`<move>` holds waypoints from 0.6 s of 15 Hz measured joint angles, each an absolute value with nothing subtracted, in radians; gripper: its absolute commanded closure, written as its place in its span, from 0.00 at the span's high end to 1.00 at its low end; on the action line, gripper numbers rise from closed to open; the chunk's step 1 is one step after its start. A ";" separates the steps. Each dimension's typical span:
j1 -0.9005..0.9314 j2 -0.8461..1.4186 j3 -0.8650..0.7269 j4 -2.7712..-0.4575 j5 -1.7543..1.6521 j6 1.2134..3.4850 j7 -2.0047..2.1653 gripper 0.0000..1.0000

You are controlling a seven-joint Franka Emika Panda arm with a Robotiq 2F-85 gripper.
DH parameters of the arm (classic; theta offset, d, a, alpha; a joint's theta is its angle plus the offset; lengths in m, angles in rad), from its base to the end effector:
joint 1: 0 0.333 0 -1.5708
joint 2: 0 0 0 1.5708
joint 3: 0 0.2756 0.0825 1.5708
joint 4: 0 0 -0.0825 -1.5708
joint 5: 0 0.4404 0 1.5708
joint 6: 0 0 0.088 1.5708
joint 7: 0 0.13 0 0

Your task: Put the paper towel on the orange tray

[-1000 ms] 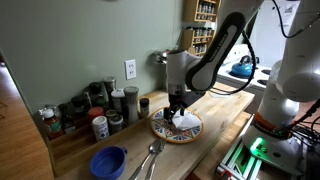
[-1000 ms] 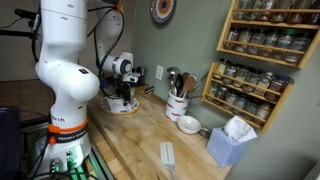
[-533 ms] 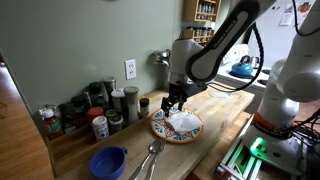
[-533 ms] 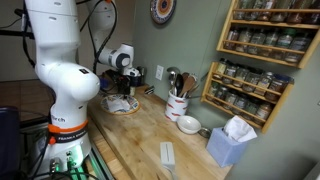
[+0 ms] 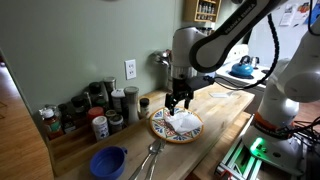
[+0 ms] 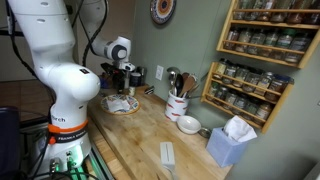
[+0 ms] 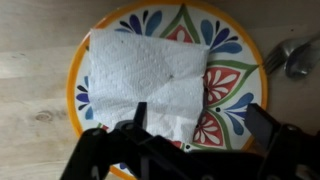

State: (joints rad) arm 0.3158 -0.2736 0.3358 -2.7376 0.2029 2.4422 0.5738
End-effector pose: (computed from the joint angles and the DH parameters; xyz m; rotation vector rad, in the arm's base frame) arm 0.3495 0.2485 0.1916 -3.1222 0.1450 0.0720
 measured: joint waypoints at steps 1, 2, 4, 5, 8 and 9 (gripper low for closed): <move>0.318 -0.316 0.355 -2.742 0.201 2.389 0.603 1.00; 0.322 -0.364 0.374 -2.741 0.197 2.340 0.629 1.00; 0.334 -0.463 0.402 -2.731 0.191 2.256 0.659 1.00; 0.343 -0.516 0.409 -2.733 0.191 2.223 0.661 1.00; 0.358 -0.665 0.416 -2.735 0.155 2.140 0.652 1.00; 0.358 -0.708 0.417 -2.735 0.135 2.126 0.638 1.00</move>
State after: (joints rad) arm 0.3585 -0.7076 0.4170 -2.7354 0.1351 2.1260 0.6378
